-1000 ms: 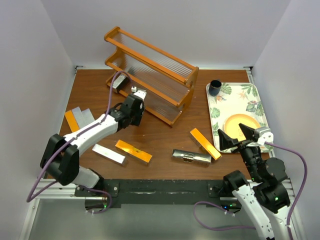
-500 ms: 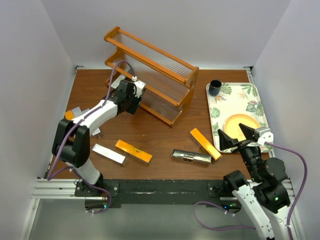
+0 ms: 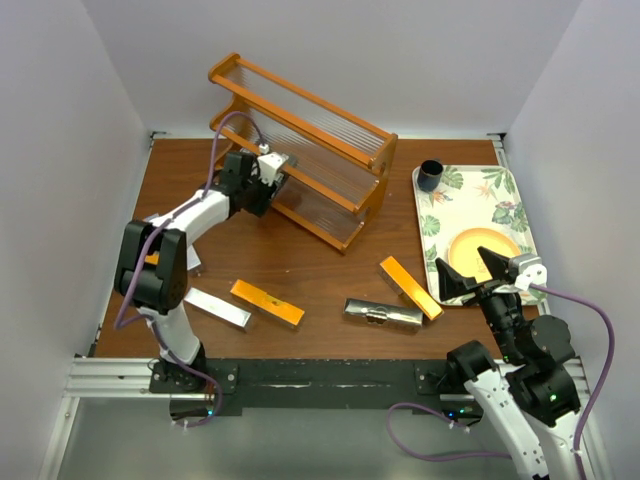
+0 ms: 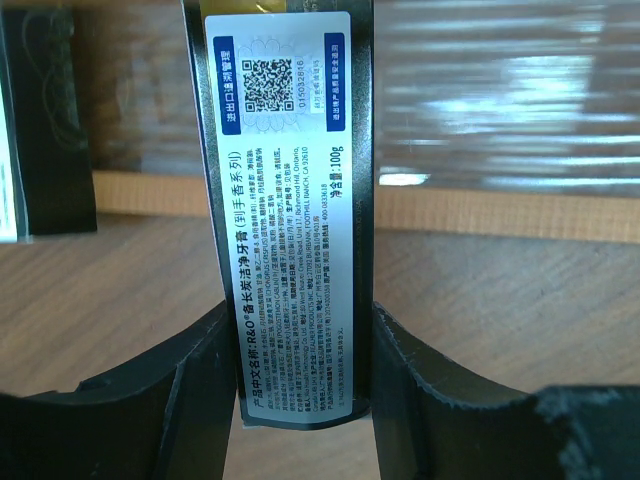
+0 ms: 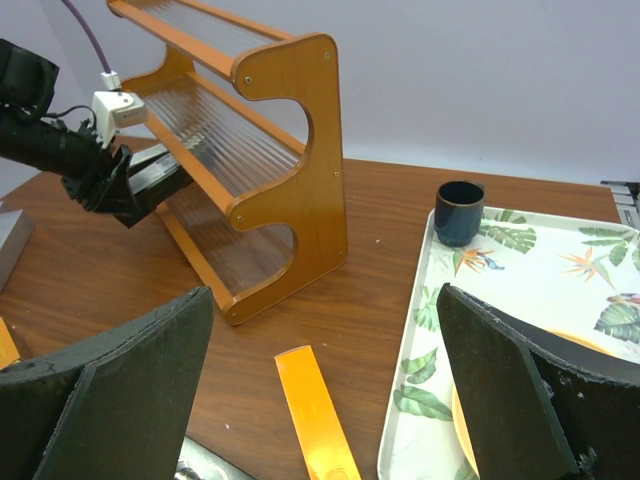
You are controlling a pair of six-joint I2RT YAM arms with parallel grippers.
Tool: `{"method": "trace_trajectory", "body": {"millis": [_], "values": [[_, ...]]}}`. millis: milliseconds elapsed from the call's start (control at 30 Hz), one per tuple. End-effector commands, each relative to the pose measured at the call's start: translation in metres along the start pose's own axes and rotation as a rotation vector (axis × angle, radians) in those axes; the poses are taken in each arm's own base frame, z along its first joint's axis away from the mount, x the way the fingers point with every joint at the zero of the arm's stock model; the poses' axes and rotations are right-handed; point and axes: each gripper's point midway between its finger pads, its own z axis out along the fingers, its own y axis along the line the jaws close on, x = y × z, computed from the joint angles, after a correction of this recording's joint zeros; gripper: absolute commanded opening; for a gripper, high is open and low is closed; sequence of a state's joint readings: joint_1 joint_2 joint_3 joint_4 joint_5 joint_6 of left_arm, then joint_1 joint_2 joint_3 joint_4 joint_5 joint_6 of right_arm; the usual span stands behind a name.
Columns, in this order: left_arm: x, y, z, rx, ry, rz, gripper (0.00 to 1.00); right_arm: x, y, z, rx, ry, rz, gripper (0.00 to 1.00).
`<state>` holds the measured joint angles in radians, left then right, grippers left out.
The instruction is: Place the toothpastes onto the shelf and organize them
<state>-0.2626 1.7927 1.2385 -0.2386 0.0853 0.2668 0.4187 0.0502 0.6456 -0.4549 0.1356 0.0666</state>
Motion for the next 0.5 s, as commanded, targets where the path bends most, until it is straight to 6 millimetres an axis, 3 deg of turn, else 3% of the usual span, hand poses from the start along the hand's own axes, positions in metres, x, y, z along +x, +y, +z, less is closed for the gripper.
{"method": "trace_trajectory", "body": {"millis": [0,467], "values": [[-0.054,0.02,0.003,0.002,-0.164,0.047,0.4,-0.003,0.001,0.002,-0.006,-0.009,-0.01,0.99],[-0.048,0.025,0.033,0.028,-0.129,0.062,0.45,-0.001,0.001,0.004,-0.002,0.001,-0.011,0.99]]}}
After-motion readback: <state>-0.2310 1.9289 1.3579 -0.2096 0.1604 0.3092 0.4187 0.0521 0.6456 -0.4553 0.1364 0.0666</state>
